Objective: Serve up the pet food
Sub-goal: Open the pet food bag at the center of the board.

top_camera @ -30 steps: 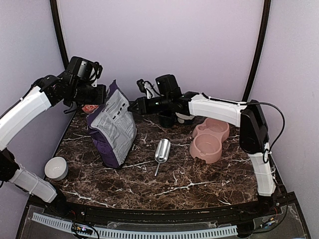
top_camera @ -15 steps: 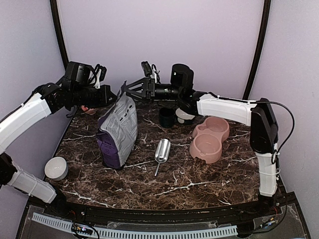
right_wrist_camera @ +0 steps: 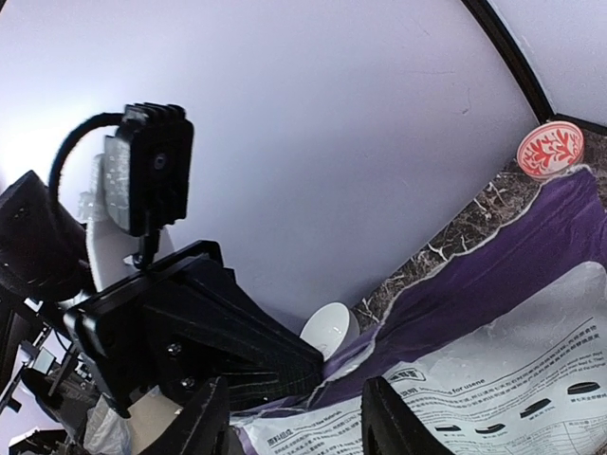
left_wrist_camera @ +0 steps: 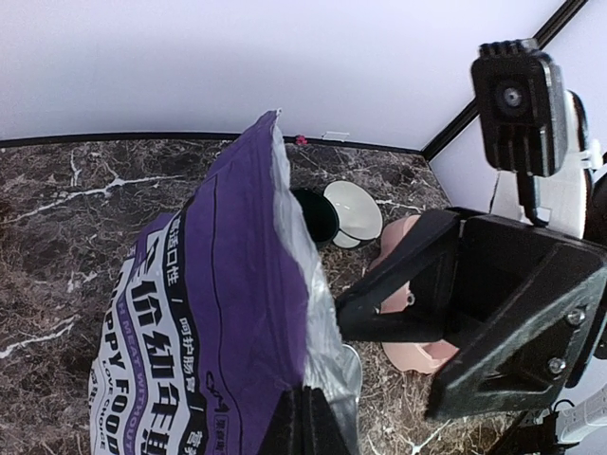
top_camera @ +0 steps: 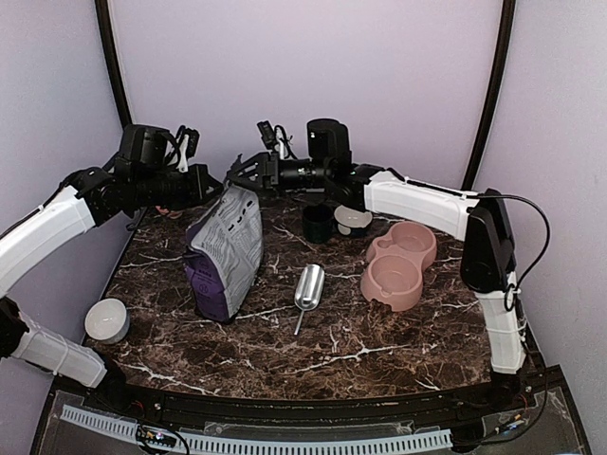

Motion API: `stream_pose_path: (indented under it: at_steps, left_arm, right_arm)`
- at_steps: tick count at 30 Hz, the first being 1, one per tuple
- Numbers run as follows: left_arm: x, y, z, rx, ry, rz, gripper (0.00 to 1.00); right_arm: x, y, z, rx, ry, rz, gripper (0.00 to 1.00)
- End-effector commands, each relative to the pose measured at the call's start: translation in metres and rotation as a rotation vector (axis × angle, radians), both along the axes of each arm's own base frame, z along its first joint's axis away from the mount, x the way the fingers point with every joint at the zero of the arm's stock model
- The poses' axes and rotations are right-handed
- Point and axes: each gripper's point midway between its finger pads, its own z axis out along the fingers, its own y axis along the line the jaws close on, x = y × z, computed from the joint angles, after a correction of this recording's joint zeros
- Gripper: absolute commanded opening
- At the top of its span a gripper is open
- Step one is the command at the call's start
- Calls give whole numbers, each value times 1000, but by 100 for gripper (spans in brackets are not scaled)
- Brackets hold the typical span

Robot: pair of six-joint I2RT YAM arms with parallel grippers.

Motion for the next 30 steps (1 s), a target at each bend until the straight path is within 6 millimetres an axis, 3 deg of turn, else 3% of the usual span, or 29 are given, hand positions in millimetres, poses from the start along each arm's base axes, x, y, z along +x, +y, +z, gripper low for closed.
stream_pose_path:
  at_steps: [1, 5, 10, 13, 14, 17, 20, 22, 24, 27, 30]
  left_arm:
    - [-14, -4, 42, -91, -110, -50, 0]
    - [-14, -4, 39, -86, -108, -53, 0]
    - [-13, -2, 37, -71, -109, -42, 0]
    - [-10, 8, 35, -22, -112, 4, 0]
    - [-8, 13, 38, 8, -118, 25, 0]
    - [0, 42, 46, 143, -151, 143, 0]
    - [7, 100, 45, 404, -158, 382, 0]
    - [5, 113, 48, 447, -176, 430, 0]
    - [4, 97, 45, 391, -173, 352, 0]
    - [2, 55, 35, 289, -162, 152, 3]
    - [-10, 22, 26, 198, -159, -33, 26]
  right_arm:
    - [3, 12, -12, -45, -23, -24, 46]
    - [4, 20, -17, -62, -24, -21, 40]
    - [10, 26, -34, -134, -73, -78, 0]
    - [14, 16, -54, -219, -130, -143, 0]
    - [17, 9, -74, -279, -146, -181, 0]
    - [33, -16, -126, -502, -222, -312, 0]
    - [40, -38, -158, -601, -220, -362, 0]
    - [38, -43, -156, -589, -206, -367, 0]
    - [32, -38, -139, -519, -201, -341, 0]
    - [17, -25, -109, -375, -187, -252, 0]
    - [1, -16, -78, -209, -167, -149, 0]
